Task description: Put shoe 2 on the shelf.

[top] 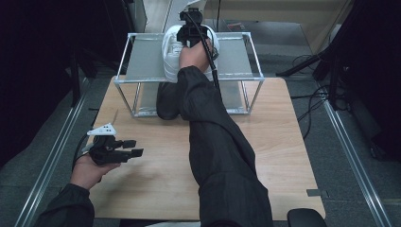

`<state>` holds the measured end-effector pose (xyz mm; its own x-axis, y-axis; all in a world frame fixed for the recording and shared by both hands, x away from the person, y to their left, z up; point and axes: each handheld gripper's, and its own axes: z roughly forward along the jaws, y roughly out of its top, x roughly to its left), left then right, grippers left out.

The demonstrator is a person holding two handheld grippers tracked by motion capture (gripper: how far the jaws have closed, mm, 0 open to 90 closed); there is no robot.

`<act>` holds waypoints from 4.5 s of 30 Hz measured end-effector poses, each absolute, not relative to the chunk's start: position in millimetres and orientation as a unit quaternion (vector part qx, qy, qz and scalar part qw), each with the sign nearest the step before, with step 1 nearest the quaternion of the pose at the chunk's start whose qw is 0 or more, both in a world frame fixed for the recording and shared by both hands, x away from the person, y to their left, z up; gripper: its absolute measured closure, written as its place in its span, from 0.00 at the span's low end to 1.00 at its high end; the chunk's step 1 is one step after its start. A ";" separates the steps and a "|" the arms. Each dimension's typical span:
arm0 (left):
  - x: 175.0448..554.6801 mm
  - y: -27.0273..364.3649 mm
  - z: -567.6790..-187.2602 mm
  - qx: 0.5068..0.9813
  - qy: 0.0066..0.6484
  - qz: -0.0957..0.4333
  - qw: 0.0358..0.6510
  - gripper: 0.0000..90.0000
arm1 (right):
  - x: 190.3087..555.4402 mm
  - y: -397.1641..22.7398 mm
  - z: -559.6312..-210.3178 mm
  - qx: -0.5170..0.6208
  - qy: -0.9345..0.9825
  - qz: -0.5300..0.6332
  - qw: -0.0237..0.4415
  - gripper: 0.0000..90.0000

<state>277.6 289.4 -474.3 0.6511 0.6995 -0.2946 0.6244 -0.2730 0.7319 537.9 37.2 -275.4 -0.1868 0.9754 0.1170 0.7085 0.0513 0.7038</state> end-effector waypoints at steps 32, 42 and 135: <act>282.8 279.7 -477.3 0.809 0.407 0.030 0.423 0.47 | 515.6 13.8 -263.9 0.491 0.777 0.348 0.183 0.46; 283.5 277.6 -477.6 0.811 0.405 0.030 0.421 0.47 | 502.8 1.9 -253.7 0.466 0.789 0.372 0.149 0.47; 297.6 265.8 -481.3 0.819 0.392 0.024 0.418 0.41 | 357.2 -94.5 -400.8 0.347 0.822 0.450 0.052 0.33</act>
<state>297.6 265.8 -481.3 0.6922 0.6617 -0.2880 0.6212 -0.3432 0.7045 357.2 -94.5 -400.8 -0.7544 0.6161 0.2266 0.5230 0.3555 0.7747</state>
